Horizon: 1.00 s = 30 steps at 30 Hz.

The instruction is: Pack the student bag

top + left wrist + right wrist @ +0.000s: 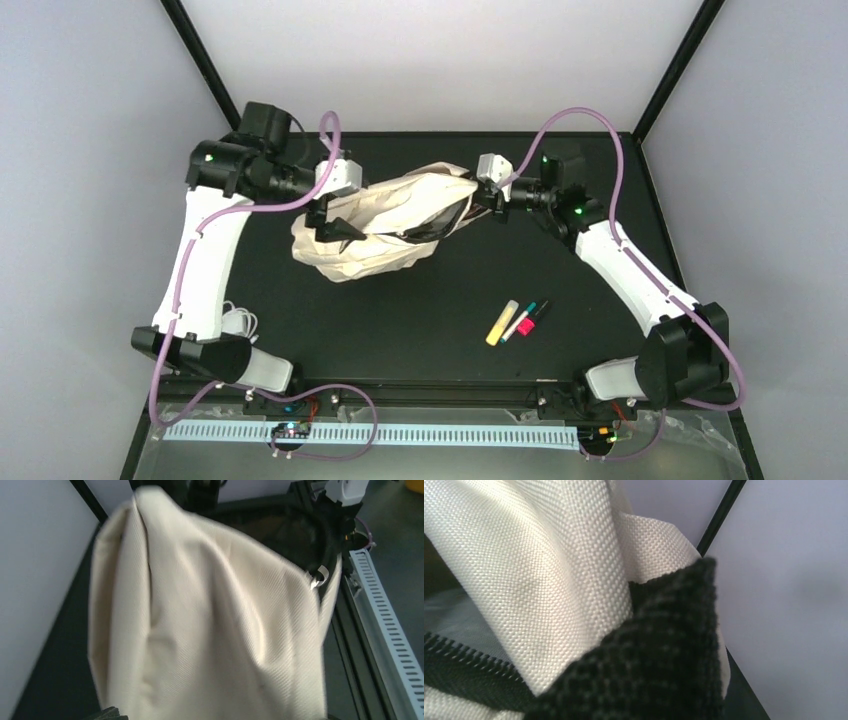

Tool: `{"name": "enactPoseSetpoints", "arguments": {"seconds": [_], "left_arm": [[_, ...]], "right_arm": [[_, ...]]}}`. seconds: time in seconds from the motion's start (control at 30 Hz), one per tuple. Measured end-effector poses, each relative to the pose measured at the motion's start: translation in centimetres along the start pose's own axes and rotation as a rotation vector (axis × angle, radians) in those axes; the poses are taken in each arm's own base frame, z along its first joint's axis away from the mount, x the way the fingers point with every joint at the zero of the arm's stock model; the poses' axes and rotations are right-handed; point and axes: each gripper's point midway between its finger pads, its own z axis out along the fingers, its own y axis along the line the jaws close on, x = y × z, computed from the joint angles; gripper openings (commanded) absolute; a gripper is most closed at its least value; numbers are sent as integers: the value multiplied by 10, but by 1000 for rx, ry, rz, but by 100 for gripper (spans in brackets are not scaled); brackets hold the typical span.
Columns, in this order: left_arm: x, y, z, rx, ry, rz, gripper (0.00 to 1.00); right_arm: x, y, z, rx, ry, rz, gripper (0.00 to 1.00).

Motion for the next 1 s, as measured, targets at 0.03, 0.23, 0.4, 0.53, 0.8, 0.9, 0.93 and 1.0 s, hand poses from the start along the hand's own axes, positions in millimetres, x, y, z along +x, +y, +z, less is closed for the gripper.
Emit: {"name": "enactPoseSetpoints", "arguments": {"seconds": [0.03,0.23,0.4,0.53,0.8,0.9,0.93,1.0], "left_arm": [[-9,-1,-6,-13,-9,21,99],[-37,-20,-12,29,-80,6,99],[-52,-25,-1,101,-133,-69,99],[-48,-4,13,105,-138,-187,99],[-54,20,71,238,-123,-353,99],[-70,20,62,221,-157,-350,99],[-74,19,59,215,-166,-348,99],[-82,15,55,207,-179,-344,99]], "right_arm": [[0,1,0,-3,1,-7,1],[-4,7,3,-22,-2,-46,1],[-11,8,5,-28,-13,-75,1],[-20,5,6,-28,-27,-97,1],[-39,0,28,-51,-48,-180,1],[-41,-4,33,-38,-44,-194,1],[-42,-6,35,-33,-41,-199,1],[-43,-10,40,-14,-28,-207,1]]}}
